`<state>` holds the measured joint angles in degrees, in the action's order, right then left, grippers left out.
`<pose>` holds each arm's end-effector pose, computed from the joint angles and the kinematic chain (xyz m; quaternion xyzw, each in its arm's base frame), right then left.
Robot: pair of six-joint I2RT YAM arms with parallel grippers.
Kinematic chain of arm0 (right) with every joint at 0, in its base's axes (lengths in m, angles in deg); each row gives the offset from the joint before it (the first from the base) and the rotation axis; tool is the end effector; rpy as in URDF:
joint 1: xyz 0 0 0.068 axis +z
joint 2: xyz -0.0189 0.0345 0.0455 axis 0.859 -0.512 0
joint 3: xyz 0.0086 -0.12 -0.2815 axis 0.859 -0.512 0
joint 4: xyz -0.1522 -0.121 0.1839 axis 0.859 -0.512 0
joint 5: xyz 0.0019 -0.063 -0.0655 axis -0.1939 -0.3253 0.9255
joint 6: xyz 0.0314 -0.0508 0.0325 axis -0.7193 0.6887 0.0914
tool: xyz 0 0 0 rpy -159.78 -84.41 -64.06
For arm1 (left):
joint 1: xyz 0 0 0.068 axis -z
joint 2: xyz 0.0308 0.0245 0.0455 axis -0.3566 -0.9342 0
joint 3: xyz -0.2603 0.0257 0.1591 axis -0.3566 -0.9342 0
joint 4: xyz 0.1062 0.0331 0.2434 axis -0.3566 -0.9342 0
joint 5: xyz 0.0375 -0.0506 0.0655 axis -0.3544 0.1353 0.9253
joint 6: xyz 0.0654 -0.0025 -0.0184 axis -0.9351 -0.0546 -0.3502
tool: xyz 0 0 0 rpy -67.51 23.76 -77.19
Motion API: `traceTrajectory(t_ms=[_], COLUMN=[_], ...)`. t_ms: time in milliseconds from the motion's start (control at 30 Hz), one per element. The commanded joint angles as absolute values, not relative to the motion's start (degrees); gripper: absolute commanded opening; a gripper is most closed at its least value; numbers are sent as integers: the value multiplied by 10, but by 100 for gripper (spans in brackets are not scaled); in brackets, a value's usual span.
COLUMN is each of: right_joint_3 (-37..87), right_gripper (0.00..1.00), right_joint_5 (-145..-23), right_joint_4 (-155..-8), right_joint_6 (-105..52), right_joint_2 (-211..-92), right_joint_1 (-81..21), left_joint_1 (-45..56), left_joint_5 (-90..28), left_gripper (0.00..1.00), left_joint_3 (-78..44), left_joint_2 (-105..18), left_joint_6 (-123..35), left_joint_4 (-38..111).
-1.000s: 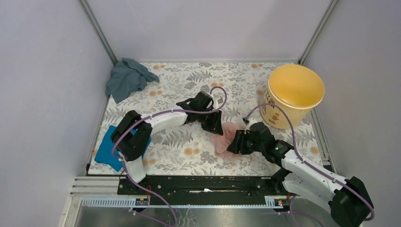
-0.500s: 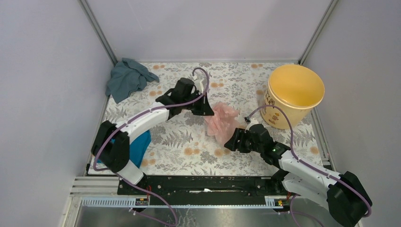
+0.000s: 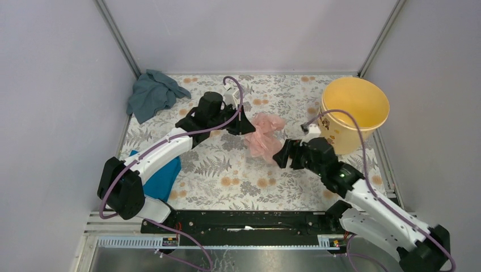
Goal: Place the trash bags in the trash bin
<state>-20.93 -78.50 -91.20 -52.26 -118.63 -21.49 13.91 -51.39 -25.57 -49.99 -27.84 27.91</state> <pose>0.1495 0.1186 0.2516 -0.0497 0.8579 0.3092 0.4074 0.2701 -0.2198 0.3329 0.1831 0.8088 -0.4483 0.3337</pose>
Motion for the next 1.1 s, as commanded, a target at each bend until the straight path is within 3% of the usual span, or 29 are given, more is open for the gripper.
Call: traceTrajectory(t_ms=[0, 200, 500, 700, 733, 767, 833, 867, 900, 933, 1000, 1067], right_joint_3=[-121, -77, -4, -22, -32, -43, -75, -100, -124, -140, -158, -167], right_gripper=[86, 99, 100, 99, 96, 86, 52, 49, 51, 60, 85, 91], right_joint_5=[-630, -591, -655, -607, -608, -617, -678, -729, -786, -833, -834, -786], right_joint_4=[-1008, -976, -989, -923, -908, -890, -842, -803, -763, -741, -729, -735], right_joint_6=[-428, -340, -243, -263, -262, -259, -243, -238, -234, -230, -237, -241], right_joint_2=[-1099, -1104, -1265, -1253, -1243, -1232, -1203, -1183, -1165, -1144, -1120, -1105], right_joint_1=[-217, -216, -217, -217, -217, -217, -217, -217, -217, -217, -216, -217], left_joint_1=[139, 139, 144, 154, 157, 159, 166, 170, 175, 180, 190, 199], left_joint_5=[-510, -572, -647, -664, -673, -682, -699, -707, -714, -718, -715, -712], left_gripper=[0, 0, 0, 0, 0, 0, 0, 0, 0, 0, 0, 0], left_joint_3=[-226, -223, -215, -216, -215, -214, -211, -211, -211, -212, -216, -219], left_joint_2=[-488, -493, -507, -502, -502, -502, -502, -500, -496, -491, -479, -469], left_joint_6=[-313, -323, -327, -336, -337, -337, -341, -345, -350, -359, -373, -383], left_joint_4=[264, 277, 285, 289, 289, 289, 289, 289, 288, 289, 289, 288])
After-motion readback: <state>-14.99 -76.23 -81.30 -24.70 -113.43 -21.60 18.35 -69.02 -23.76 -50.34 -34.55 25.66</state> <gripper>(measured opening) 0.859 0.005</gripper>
